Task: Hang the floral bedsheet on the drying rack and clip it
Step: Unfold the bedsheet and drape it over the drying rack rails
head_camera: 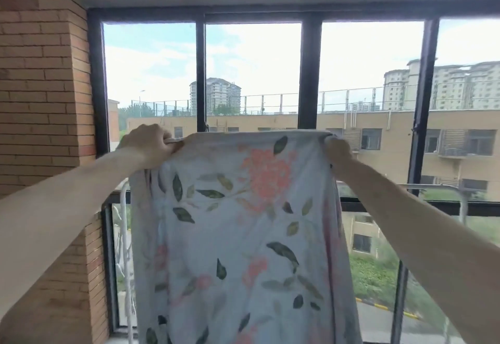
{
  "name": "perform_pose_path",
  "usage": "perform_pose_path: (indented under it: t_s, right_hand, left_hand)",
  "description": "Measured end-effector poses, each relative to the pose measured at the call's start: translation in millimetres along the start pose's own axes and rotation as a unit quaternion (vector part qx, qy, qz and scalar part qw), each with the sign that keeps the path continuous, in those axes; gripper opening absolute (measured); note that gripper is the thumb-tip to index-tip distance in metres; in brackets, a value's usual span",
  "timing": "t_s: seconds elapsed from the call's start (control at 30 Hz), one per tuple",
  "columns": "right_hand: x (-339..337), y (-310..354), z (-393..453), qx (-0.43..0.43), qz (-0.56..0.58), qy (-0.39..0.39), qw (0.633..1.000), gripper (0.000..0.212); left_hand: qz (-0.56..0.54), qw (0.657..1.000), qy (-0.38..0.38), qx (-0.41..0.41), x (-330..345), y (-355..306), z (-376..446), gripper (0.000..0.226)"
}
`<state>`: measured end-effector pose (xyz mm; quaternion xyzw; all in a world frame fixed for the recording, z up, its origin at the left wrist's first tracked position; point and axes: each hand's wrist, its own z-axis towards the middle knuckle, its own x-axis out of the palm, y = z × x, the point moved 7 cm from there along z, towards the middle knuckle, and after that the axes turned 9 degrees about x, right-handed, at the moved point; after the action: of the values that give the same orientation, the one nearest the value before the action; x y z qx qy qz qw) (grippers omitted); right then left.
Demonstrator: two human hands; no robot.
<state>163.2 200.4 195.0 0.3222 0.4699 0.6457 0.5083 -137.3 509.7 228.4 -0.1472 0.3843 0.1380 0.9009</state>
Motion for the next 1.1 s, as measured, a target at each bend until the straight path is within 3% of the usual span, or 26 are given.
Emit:
perform_pose_path:
  t_s: [0.03, 0.07, 0.13, 0.2, 0.3, 0.33, 0.37, 0.43, 0.47, 0.6, 0.7, 0.9, 1.0, 1.1]
  right_hand:
    - [0.5, 32.3, -1.8, -0.053, 0.027, -0.001, 0.998, 0.036]
    - [7.0, 50.0, -6.7, -0.103, -0.032, 0.011, 0.994, 0.034]
    - [18.5, 33.1, -16.4, -0.115, -0.265, 0.081, 0.954, 0.045]
    - [8.5, 19.1, -17.7, -0.128, -0.344, 0.104, 0.925, 0.051]
    - [-26.6, 78.1, -15.4, -0.252, -0.150, -0.120, 0.949, 0.049]
    - [-27.4, 89.1, -17.0, -0.267, -0.101, -0.151, 0.946, 0.047]
    - [-17.1, 94.3, -20.0, -0.272, -0.106, -0.126, 0.948, 0.047]
    - [18.7, 71.2, -26.5, -0.243, -0.240, 0.024, 0.940, 0.049]
    - [20.3, 53.0, -27.1, -0.223, -0.296, 0.057, 0.927, 0.053]
    - [-27.9, 24.1, -23.7, -0.190, -0.235, -0.059, 0.951, 0.051]
    - [-12.5, 13.4, -26.2, -0.161, -0.255, 0.043, 0.952, 0.046]
    - [3.0, 19.5, -32.2, -0.149, -0.245, 0.057, 0.956, 0.039]
    - [15.4, 26.0, -35.4, -0.126, -0.217, 0.061, 0.966, 0.039]
    - [31.9, 33.6, -38.6, -0.111, -0.198, 0.063, 0.972, 0.038]
  left_hand:
    - [-0.002, 1.000, -0.016, 0.006, -4.9, 2.6, -0.1, 0.058]
    - [-0.003, 1.000, -0.028, 0.006, -10.2, 6.8, -1.0, 0.059]
    - [-0.006, 0.999, -0.035, 0.000, -14.3, 17.1, -6.8, 0.058]
    - [-0.011, 0.999, -0.036, 0.003, -18.2, 20.9, -14.3, 0.056]
    - [-0.056, 0.997, -0.040, 0.030, -13.3, -4.5, -12.2, 0.057]
    - [-0.062, 0.997, -0.042, 0.037, -11.4, -15.8, -8.1, 0.053]
    - [-0.062, 0.996, -0.044, 0.042, -10.6, -24.9, -4.7, 0.050]
    - [-0.053, 0.997, -0.044, 0.033, -9.5, -26.3, -1.2, 0.049]
    - [-0.049, 0.998, -0.036, 0.025, -7.6, -20.8, -3.3, 0.049]
    - [-0.056, 0.998, 0.010, 0.000, -2.0, -1.8, -15.0, 0.035]
    - [-0.095, 0.994, 0.059, -0.016, 5.4, 6.2, -14.7, 0.021]
    - [-0.246, 0.964, 0.075, -0.073, 6.5, -23.4, -10.4, 0.038]
    - [-0.321, 0.939, 0.091, -0.089, 8.9, -60.6, -22.4, 0.065]
    - [-0.251, 0.956, 0.150, 0.022, 16.4, -108.6, -28.9, 0.078]
